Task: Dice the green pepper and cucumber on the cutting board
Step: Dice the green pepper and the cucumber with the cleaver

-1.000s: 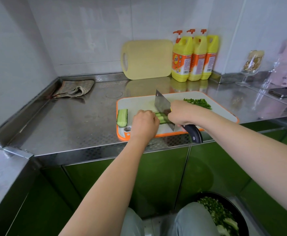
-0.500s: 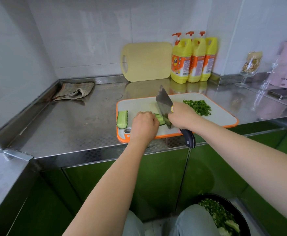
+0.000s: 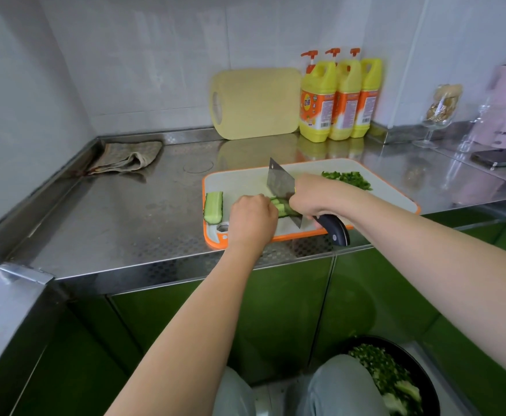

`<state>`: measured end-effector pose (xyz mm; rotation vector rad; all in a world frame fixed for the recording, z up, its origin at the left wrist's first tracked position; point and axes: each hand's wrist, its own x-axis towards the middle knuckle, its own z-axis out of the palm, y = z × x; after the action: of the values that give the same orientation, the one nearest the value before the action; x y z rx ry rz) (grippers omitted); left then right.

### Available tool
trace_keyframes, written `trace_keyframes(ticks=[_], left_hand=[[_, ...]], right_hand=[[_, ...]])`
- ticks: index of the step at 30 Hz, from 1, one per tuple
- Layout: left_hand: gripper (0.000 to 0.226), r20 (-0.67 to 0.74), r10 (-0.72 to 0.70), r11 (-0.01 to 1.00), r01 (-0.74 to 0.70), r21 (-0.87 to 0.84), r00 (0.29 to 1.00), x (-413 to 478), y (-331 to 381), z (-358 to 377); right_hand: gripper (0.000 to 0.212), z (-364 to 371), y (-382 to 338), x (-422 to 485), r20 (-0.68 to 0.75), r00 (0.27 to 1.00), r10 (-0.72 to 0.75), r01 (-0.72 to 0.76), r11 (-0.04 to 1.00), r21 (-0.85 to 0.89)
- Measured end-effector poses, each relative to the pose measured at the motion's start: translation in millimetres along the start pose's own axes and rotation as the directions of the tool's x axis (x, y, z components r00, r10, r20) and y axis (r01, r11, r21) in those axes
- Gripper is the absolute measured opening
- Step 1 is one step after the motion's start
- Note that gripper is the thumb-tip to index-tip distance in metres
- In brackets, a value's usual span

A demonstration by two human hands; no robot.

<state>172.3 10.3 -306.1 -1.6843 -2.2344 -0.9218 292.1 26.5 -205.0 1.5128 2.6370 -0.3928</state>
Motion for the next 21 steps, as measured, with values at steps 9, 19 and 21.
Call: trace_keyframes(ticks=[9, 19, 21], left_hand=[[0.026, 0.017, -0.016, 1.0, 0.016, -0.019, 1.0, -0.8, 0.8, -1.5], [0.026, 0.024, -0.03, 0.999, 0.031, -0.038, 0.999, -0.6, 3.3, -3.7], [0.027, 0.023, -0.033, 0.998, 0.034, -0.048, 0.999, -0.6, 2.6, -3.4]], right_hand=[[0.008, 17.3, 11.2, 15.4, -0.164, 0.984, 0.063, -0.017, 0.964, 0.265], [0.009, -1.6, -4.3, -4.3, 0.001, 1.0, -0.007, 0.007, 1.0, -0.008], [0.009, -0.5, -9.6, -1.8, -0.001, 1.0, -0.007, 0.007, 0.994, -0.11]])
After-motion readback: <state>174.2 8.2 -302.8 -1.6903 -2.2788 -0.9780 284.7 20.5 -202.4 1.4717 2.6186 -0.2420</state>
